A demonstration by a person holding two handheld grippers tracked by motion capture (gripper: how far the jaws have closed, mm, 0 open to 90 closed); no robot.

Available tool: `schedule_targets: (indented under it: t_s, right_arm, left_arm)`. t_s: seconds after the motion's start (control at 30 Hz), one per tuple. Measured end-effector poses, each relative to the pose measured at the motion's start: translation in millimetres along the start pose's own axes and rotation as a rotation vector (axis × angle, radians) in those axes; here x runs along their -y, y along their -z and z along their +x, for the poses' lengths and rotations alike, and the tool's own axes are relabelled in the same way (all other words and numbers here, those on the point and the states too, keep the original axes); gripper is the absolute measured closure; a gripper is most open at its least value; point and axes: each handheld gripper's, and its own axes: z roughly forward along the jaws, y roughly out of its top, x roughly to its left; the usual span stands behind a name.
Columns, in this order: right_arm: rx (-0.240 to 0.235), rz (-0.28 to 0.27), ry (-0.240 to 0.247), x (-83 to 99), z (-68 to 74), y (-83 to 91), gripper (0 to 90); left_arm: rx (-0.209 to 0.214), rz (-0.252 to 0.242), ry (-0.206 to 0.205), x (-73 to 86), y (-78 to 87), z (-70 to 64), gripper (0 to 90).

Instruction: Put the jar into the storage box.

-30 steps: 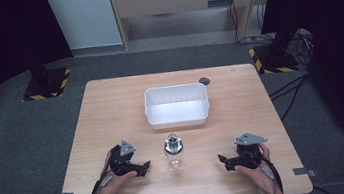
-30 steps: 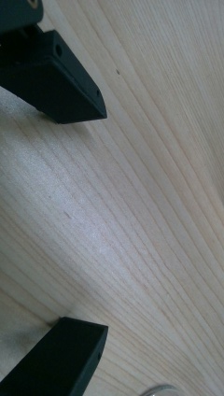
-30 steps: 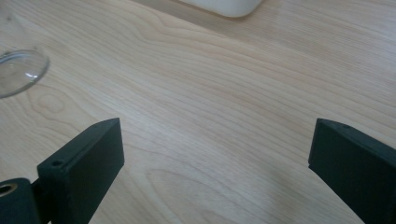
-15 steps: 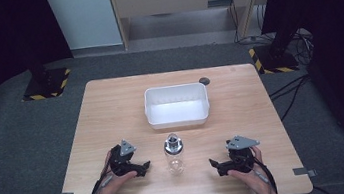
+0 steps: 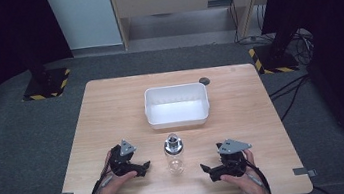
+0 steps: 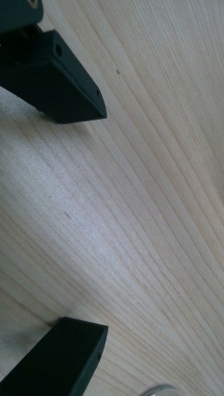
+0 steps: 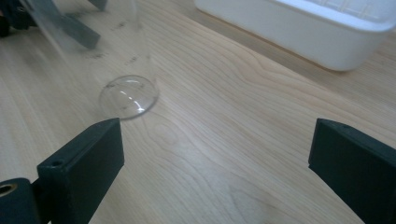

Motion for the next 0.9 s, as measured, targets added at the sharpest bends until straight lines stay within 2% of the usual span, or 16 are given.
schedule_targets:
  t_s: [0.2,0.9]
  right_arm:
    - [-0.032,-0.011,0.026,-7.0,9.3,-3.1,3.5]
    - [-0.108,-0.038,0.059,-26.0,28.5,-16.6,3.7]
  left_arm:
    - [0.0,0.0,0.0,0.0,0.0,0.0,0.0]
    - [0.0,0.0,0.0,0.0,0.0,0.0,0.0]
